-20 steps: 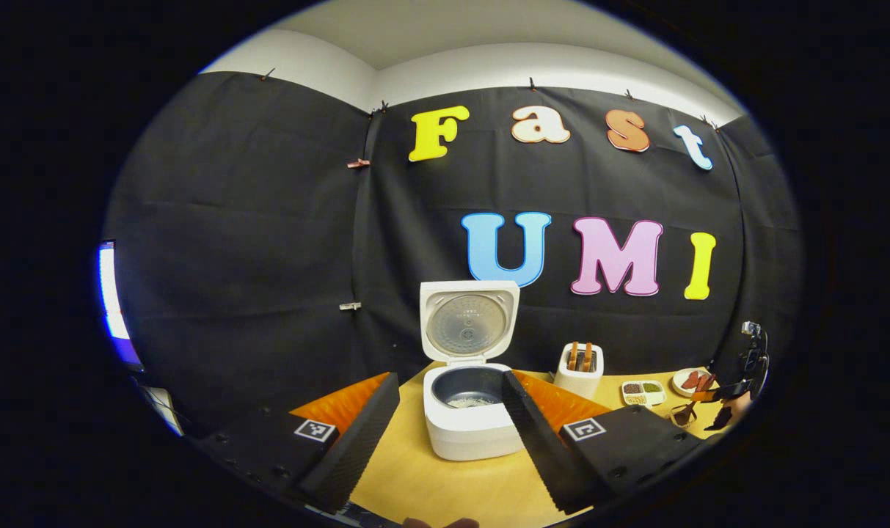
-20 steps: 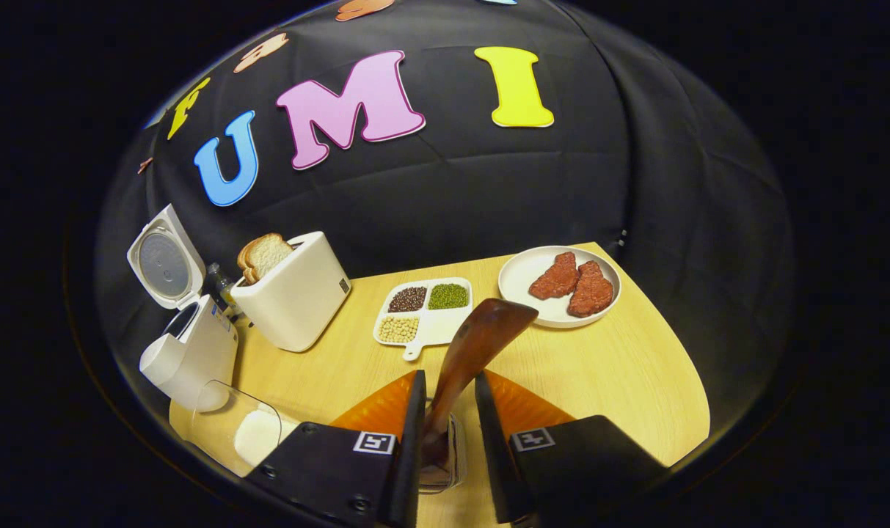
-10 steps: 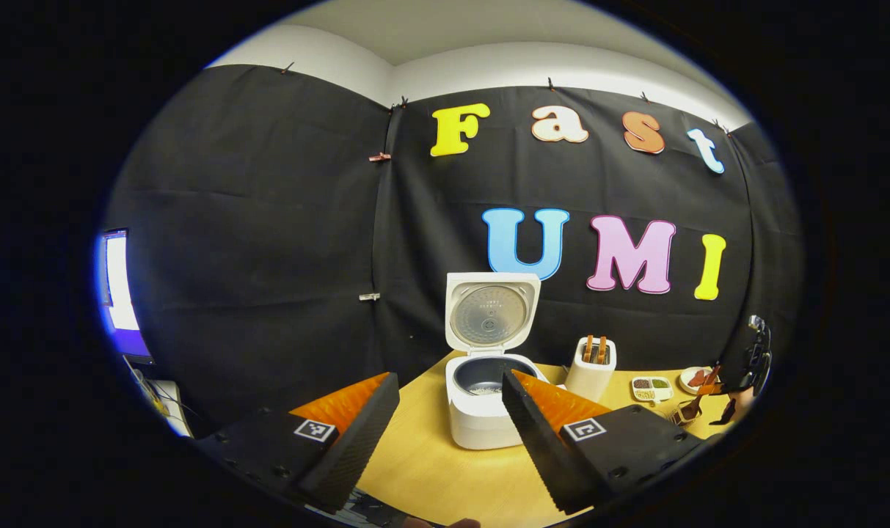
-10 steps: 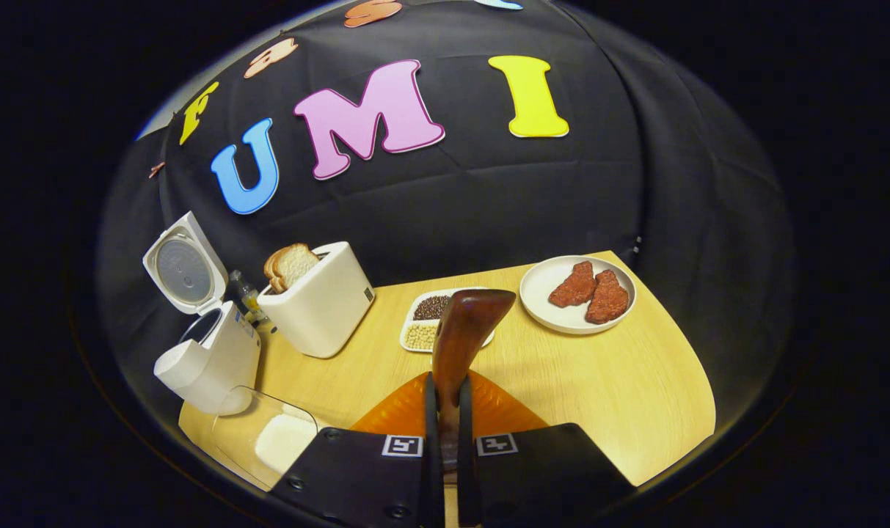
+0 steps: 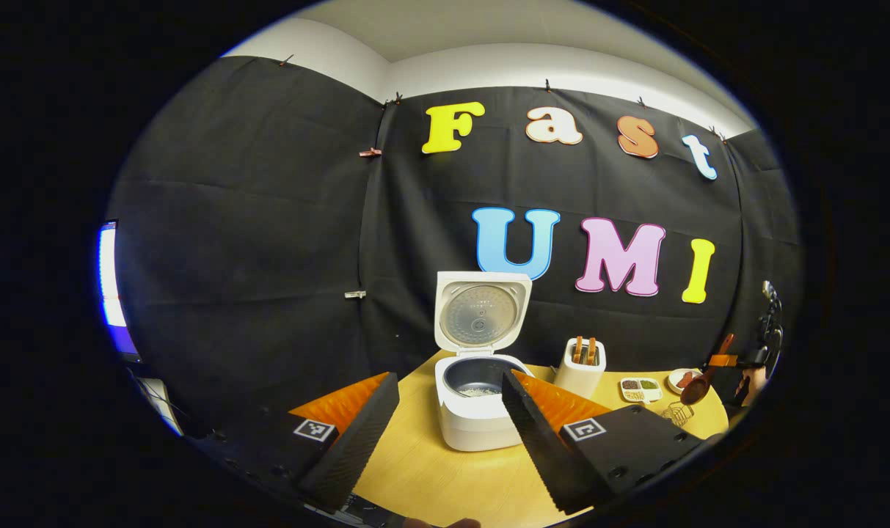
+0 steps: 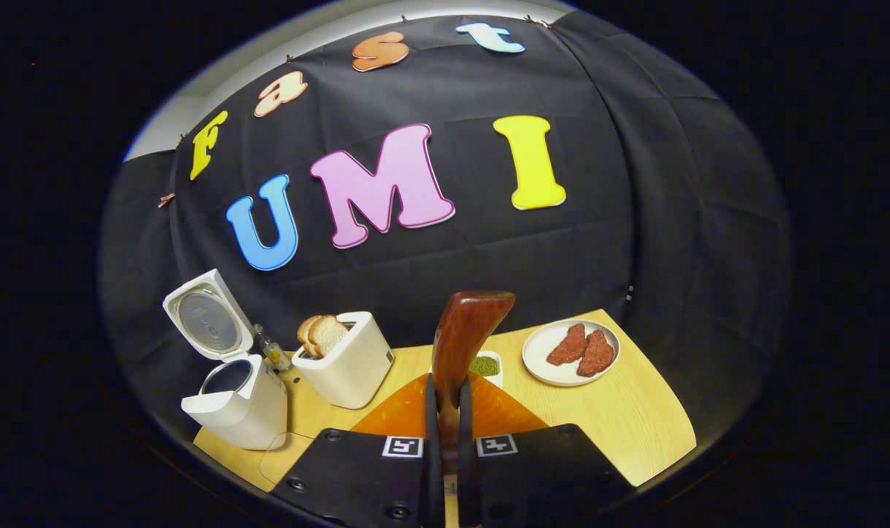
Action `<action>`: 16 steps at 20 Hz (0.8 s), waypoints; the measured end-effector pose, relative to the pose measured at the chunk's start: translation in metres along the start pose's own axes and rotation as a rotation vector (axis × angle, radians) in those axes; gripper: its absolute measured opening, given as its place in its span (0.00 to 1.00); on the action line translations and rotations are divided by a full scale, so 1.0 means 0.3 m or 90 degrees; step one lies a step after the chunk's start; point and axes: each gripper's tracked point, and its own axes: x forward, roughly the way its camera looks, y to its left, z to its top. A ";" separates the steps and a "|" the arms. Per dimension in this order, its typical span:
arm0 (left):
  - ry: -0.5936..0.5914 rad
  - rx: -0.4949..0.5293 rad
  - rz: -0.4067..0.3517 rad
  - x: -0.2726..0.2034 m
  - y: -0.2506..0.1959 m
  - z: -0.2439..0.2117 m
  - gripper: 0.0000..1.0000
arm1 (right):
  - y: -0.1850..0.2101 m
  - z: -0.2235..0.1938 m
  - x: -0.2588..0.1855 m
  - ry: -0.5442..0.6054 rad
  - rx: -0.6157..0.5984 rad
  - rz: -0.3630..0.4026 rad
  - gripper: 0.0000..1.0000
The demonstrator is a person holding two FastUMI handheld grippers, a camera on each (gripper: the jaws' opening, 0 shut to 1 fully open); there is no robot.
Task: Close the left gripper, press the button to open the rice cooker; take a wooden spoon from the chopstick holder with the right hand, scoop a spoonful of rice and pour it into the rice cooker, then put the wooden spoon back into the chopstick holder.
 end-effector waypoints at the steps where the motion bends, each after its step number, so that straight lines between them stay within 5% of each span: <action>1: -0.001 0.003 -0.011 0.010 -0.008 0.000 0.97 | 0.041 0.023 -0.020 -0.010 0.002 0.010 0.11; 8: -0.006 0.026 -0.069 0.089 -0.010 0.004 0.97 | 0.339 -0.025 -0.092 -0.020 -0.060 0.063 0.12; 16: 0.005 0.048 -0.119 0.168 0.038 -0.010 0.97 | 0.447 -0.366 -0.009 0.042 -0.193 -0.006 0.12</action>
